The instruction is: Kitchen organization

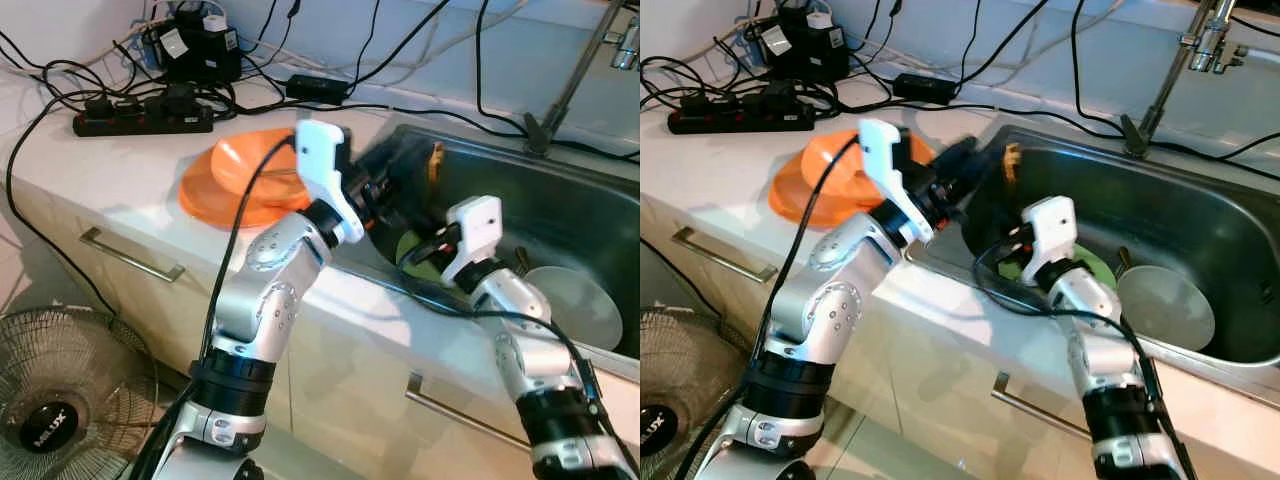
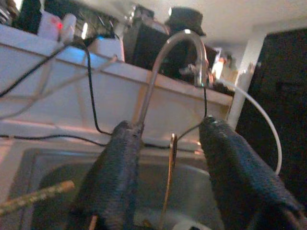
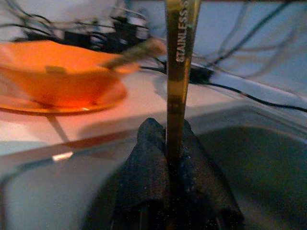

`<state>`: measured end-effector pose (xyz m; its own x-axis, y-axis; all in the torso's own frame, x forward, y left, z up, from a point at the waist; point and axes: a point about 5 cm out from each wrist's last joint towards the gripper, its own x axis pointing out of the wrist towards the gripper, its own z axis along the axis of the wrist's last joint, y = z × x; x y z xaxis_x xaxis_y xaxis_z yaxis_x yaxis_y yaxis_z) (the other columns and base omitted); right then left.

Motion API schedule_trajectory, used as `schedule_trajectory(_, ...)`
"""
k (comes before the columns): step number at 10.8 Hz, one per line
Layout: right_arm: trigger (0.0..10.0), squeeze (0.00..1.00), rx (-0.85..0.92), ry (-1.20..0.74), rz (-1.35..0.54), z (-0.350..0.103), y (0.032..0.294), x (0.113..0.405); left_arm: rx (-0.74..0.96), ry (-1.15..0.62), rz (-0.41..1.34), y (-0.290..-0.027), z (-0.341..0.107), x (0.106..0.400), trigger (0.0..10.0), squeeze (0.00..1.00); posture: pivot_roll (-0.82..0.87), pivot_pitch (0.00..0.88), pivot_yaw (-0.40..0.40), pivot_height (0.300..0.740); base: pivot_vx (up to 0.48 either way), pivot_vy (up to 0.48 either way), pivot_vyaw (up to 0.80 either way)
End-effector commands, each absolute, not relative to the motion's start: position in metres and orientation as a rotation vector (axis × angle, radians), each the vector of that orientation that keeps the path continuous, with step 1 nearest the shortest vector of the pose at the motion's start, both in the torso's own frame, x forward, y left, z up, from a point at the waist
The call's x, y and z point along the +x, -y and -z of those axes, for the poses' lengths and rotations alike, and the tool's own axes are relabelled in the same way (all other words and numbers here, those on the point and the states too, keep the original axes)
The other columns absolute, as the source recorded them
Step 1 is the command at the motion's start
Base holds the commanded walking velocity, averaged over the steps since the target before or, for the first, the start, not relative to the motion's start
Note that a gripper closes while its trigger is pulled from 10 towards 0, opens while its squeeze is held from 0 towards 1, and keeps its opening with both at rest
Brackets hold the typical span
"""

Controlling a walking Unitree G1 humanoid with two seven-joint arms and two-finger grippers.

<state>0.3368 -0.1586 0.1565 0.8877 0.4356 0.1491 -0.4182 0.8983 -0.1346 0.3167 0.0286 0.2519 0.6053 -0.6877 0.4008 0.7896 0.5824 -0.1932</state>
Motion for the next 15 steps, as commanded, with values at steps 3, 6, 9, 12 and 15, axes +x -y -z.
schedule_trajectory(3,0.0,0.00,-0.112,0.182,-0.207,-0.164,0.183,0.354,-0.384,0.311,0.917,-0.029,-0.254,0.309,10.0,0.00,0.11,0.051,-0.009,0.740,0.000,0.000,0.00)
schedule_trajectory(6,10.0,0.00,-0.067,0.131,0.000,-0.163,0.198,0.371,-0.310,0.230,0.905,-0.031,-0.235,0.308,10.0,0.00,0.12,0.053,-0.010,0.740,0.000,0.000,0.00)
schedule_trajectory(9,10.0,0.00,-0.087,0.038,0.084,-0.150,0.203,0.381,-0.038,0.016,0.919,-0.026,-0.195,0.302,10.0,0.00,0.12,0.053,-0.015,0.740,0.000,0.000,0.00)
schedule_trajectory(12,10.0,0.00,-0.077,-0.050,0.134,-0.136,0.207,0.381,0.005,-0.076,0.890,-0.027,-0.180,0.302,10.0,0.00,0.13,0.052,-0.014,0.740,0.000,0.000,0.00)
schedule_trajectory(15,10.0,0.00,-0.103,-0.113,0.143,-0.123,0.207,0.378,0.039,-0.125,0.881,-0.027,-0.172,0.300,10.0,0.00,0.14,0.049,-0.014,0.740,0.000,0.000,0.00)
